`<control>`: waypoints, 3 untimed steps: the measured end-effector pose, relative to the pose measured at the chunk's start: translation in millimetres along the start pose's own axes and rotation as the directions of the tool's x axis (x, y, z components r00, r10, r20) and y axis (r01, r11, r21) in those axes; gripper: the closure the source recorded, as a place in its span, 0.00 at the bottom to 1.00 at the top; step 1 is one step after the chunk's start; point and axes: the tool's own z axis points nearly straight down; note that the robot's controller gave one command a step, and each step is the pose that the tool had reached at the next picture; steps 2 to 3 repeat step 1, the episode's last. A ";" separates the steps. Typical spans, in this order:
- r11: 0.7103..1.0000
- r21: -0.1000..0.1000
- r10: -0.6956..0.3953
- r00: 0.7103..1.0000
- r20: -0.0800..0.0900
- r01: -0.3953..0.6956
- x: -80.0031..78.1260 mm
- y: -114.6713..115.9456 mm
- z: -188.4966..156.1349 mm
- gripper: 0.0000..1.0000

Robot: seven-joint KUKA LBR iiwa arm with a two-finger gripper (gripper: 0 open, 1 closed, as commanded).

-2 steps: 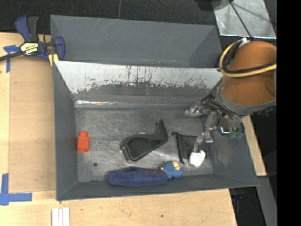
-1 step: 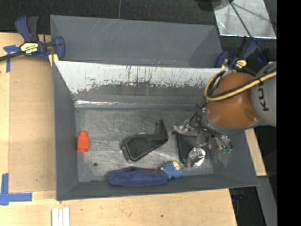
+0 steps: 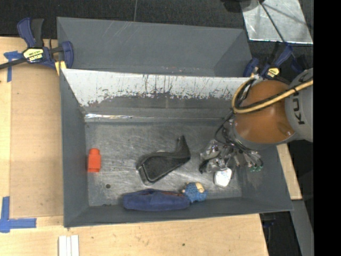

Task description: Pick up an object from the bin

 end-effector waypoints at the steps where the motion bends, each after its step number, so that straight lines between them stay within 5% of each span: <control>1: 1.000 -0.004 -0.002 1.000 -0.020 0.002 31.1 9.3 -182.1 1.00; 3: 1.000 -0.004 -0.002 1.000 -0.020 0.002 31.1 9.3 -182.1 1.00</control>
Offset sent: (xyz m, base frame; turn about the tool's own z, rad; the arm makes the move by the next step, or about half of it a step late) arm -0.0396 0.0037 0.1759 -0.0039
